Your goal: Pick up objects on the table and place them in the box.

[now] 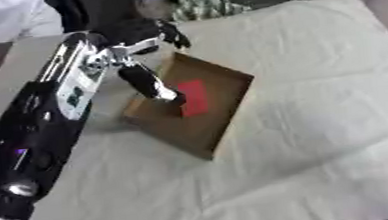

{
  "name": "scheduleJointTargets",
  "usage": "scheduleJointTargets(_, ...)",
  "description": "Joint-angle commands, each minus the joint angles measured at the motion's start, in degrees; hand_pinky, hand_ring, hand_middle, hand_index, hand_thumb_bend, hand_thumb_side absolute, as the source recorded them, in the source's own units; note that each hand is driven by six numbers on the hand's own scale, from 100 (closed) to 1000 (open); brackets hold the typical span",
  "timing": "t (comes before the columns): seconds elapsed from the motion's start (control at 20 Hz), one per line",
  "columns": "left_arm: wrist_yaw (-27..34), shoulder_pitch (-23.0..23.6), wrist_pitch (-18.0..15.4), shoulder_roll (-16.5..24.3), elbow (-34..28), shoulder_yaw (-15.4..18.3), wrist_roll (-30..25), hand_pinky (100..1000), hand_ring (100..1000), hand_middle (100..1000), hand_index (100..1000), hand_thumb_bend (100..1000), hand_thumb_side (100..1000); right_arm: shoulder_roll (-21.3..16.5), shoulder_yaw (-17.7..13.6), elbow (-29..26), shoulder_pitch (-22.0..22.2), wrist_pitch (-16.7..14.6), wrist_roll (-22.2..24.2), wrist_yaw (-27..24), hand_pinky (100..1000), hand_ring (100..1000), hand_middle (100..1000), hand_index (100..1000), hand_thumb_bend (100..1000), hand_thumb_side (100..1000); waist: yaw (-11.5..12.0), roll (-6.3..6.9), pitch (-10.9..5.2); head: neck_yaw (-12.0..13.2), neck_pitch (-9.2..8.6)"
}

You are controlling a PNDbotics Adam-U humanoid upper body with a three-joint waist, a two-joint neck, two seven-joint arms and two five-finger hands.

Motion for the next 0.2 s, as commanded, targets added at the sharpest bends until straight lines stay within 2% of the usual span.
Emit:
scheduleJointTargets(0.05, 3.4, -0.3, 2.0, 3.7, -5.5, 1.5, -0.1, 747, 823, 742, 864, 611, 493, -2.1, -0.8, -0.9, 0.0, -0.1, -0.5, 0.1, 895, 819, 860, 820, 100, 877, 0.3, -0.36, -1.32, -0.3, 0.54)
scheduleJointTargets(0.2, 7.0, 1.3, 3.6, 6.5, -10.4, 2.6, 0.2, 742, 816, 737, 855, 577, 487, -2.3, -1.1, -0.9, 0.4, -0.1, -0.9, 0.4, 896, 820, 861, 820, 100, 875, 0.7, -0.45, -1.63, -0.6, 0.62)
